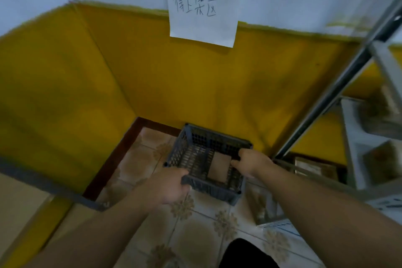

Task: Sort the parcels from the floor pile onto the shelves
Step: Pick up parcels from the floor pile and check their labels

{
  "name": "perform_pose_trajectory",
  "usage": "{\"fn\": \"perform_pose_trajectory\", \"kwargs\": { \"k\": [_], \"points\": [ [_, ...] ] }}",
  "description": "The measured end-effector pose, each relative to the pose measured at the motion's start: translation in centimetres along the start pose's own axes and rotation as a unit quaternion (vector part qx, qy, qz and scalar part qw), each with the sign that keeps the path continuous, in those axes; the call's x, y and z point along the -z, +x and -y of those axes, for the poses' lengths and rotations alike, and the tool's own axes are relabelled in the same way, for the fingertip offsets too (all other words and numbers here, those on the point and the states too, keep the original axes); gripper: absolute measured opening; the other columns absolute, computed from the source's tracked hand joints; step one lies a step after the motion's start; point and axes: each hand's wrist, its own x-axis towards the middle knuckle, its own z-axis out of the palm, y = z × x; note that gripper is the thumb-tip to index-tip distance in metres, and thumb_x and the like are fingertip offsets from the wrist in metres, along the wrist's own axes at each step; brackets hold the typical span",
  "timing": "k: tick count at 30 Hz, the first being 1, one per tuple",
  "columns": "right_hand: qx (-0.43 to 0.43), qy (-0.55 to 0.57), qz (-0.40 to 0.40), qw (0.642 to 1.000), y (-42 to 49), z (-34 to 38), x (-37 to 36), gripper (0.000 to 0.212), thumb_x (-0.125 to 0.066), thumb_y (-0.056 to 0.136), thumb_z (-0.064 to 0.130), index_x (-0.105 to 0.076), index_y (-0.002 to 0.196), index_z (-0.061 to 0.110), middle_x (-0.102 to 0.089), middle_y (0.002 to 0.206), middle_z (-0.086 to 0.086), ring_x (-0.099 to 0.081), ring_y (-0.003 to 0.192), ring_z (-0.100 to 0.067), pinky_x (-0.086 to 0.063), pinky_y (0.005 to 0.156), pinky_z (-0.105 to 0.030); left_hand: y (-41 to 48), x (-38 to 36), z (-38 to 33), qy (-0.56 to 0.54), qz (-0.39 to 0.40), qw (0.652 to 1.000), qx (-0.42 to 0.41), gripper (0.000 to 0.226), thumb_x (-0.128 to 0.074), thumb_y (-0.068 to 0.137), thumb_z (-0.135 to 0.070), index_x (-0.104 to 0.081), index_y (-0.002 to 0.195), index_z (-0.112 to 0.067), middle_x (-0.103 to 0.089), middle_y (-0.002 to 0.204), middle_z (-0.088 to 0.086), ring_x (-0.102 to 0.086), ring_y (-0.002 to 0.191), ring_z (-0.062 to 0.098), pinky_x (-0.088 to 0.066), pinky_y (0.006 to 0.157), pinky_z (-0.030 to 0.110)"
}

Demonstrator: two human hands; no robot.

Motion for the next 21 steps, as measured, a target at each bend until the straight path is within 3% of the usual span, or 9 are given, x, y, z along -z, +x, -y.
{"fn": "perform_pose_trajectory", "kwargs": {
  "k": [2, 3, 9, 13, 16, 17, 19, 21],
  "points": [
    [-0.017, 0.03, 0.003, 0.999, 0.9, -0.1, 0.4, 0.057, -0.041, 0.105, 0.045, -0.031, 0.151, 0.013, -0.047, 0.146, -0.01, -0.054, 0.12, -0.027, -0.049, 0.095, -0.04, 2.7, 1.3, 0.7, 0.011, 0.024, 1.0, -0.006, 0.055, -0.052, 0.093, -0.051, -0.044, 0.142, -0.028, -0.047, 0.144, -0.006, -0.049, 0.126, 0.017, -0.044, 0.102, 0.032],
    [-0.02, 0.046, 0.004, 0.999, 1.4, -0.2, 0.6, 0.056, -0.041, 0.105, 0.046, -0.034, 0.15, 0.013, -0.049, 0.143, -0.011, -0.055, 0.118, -0.027, -0.049, 0.097, -0.041, 4.1, 1.8, 0.9, 0.014, 0.04, 0.999, -0.009, 0.054, -0.052, 0.094, -0.05, -0.044, 0.142, -0.027, -0.048, 0.143, -0.004, -0.05, 0.125, 0.018, -0.044, 0.101, 0.033],
    [-0.058, 0.118, 0.001, 0.991, 9.0, -2.5, 0.4, 0.061, -0.042, 0.103, 0.048, -0.031, 0.15, 0.011, -0.058, 0.127, -0.013, -0.059, 0.105, -0.026, -0.051, 0.086, -0.038, 14.3, 2.5, 1.5, -0.003, 0.093, 0.996, -0.008, 0.058, -0.048, 0.098, -0.047, -0.032, 0.149, -0.026, -0.037, 0.152, -0.002, -0.047, 0.129, 0.018, -0.044, 0.1, 0.03],
    [-0.078, 0.174, 0.006, 0.982, 17.2, -3.6, -2.3, 0.056, -0.044, 0.103, 0.046, -0.036, 0.145, 0.011, -0.053, 0.136, -0.015, -0.056, 0.114, -0.03, -0.05, 0.095, -0.042, 23.3, -0.5, 3.7, -0.015, 0.092, 0.996, 0.004, 0.057, -0.052, 0.096, -0.045, -0.039, 0.146, -0.022, -0.047, 0.145, 0.0, -0.051, 0.124, 0.017, -0.044, 0.096, 0.026],
    [-0.079, 0.201, 0.004, 0.976, 25.3, -4.6, -6.5, 0.056, -0.043, 0.104, 0.044, -0.035, 0.147, 0.011, -0.058, 0.119, -0.012, -0.058, 0.093, -0.023, -0.048, 0.069, -0.033, 31.5, -4.0, 6.0, -0.004, 0.104, 0.995, -0.001, 0.057, -0.054, 0.095, -0.045, -0.041, 0.145, -0.021, -0.047, 0.145, 0.0, -0.05, 0.126, 0.017, -0.042, 0.095, 0.024],
    [-0.083, 0.205, 0.004, 0.975, 28.2, -4.9, -8.2, 0.057, -0.044, 0.103, 0.045, -0.033, 0.149, 0.011, -0.058, 0.122, -0.013, -0.057, 0.095, -0.024, -0.045, 0.067, -0.031, 34.5, -5.5, 7.0, 0.003, 0.108, 0.994, -0.008, 0.056, -0.054, 0.096, -0.045, -0.042, 0.145, -0.02, -0.047, 0.145, 0.001, -0.05, 0.127, 0.018, -0.042, 0.096, 0.025],
    [-0.088, 0.222, 0.013, 0.971, 34.4, -5.8, -12.0, 0.062, -0.044, 0.103, 0.045, -0.029, 0.152, 0.011, -0.052, 0.137, -0.015, -0.056, 0.112, -0.03, -0.044, 0.078, -0.031, 40.8, -8.9, 9.2, 0.007, 0.111, 0.994, -0.018, 0.057, -0.053, 0.095, -0.046, -0.042, 0.144, -0.021, -0.045, 0.147, 0.003, -0.049, 0.128, 0.02, -0.042, 0.101, 0.028],
    [-0.095, 0.245, 0.02, 0.965, 40.4, -6.9, -16.0, 0.064, -0.045, 0.103, 0.044, -0.025, 0.154, 0.011, -0.049, 0.141, -0.016, -0.057, 0.106, -0.028, -0.043, 0.077, -0.031, 46.8, -12.6, 11.2, 0.0, 0.111, 0.994, -0.017, 0.057, -0.054, 0.095, -0.048, -0.042, 0.144, -0.021, -0.044, 0.148, 0.003, -0.046, 0.131, 0.021, -0.041, 0.105, 0.033]
  ]
}}
